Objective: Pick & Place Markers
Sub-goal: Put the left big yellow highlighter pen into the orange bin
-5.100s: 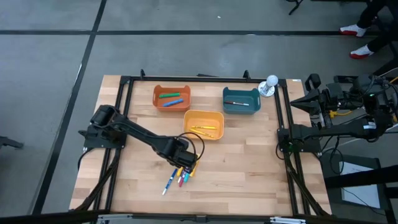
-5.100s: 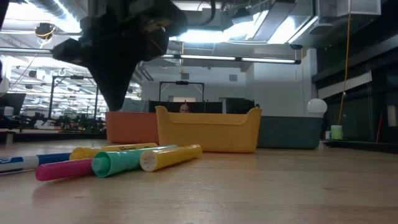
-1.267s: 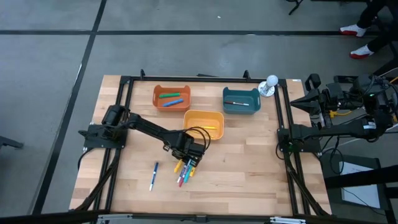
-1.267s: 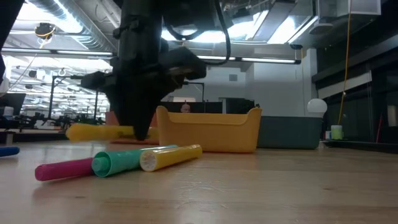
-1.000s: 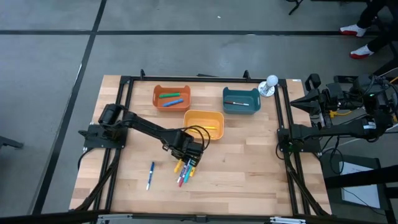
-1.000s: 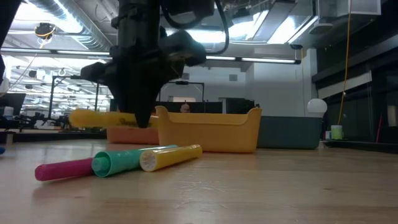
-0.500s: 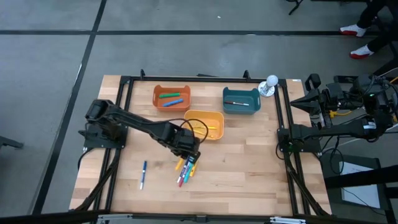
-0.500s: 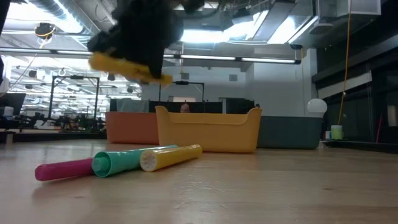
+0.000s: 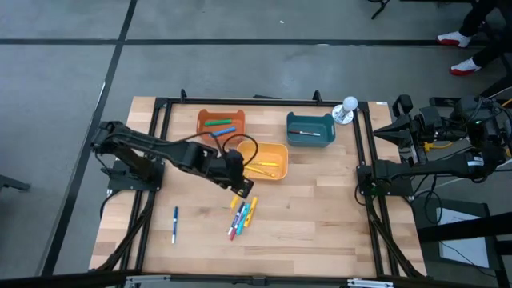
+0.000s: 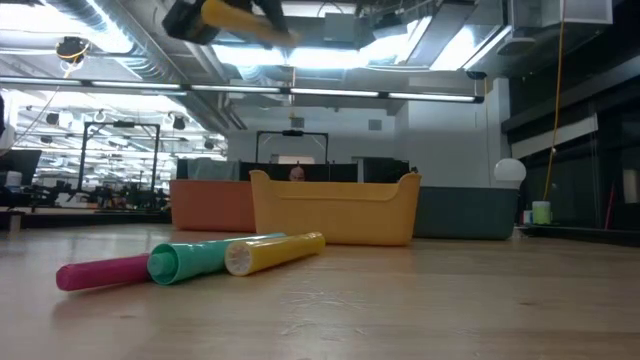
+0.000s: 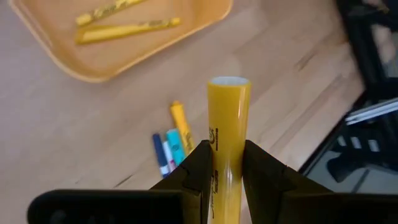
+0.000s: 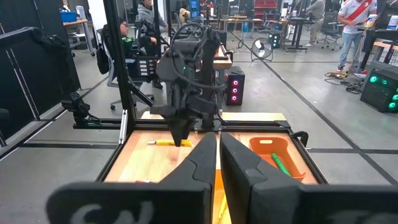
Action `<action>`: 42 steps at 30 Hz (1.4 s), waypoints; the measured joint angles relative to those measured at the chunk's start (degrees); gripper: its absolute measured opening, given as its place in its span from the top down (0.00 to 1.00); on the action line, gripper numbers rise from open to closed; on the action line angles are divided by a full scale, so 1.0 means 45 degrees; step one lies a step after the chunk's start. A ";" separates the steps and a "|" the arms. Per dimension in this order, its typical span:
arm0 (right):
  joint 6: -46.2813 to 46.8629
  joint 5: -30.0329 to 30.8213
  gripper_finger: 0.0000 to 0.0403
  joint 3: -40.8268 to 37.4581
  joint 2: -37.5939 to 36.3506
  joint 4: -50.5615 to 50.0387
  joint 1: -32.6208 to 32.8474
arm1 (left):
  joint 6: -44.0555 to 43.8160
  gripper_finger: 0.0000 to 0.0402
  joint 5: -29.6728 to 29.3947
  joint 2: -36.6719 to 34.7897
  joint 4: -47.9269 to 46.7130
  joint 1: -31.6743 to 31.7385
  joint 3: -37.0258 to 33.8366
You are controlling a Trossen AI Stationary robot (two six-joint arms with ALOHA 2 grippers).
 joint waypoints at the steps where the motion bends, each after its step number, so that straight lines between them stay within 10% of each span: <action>1: -0.0004 -0.0001 0.94 0.0000 0.0000 0.0002 -0.0001 | 0.0137 0.84 -0.0029 -0.0102 0.0140 0.0050 -0.0001; 26: -0.0004 0.0004 0.94 0.0004 0.0000 0.0000 -0.0003 | 0.5909 0.84 0.0175 -0.1312 0.1554 0.1865 -0.0004; 42: 0.0000 0.0002 0.94 0.0000 0.0000 0.0000 -0.0002 | 0.9347 0.84 0.0414 -0.1803 -0.1159 0.4322 -0.0004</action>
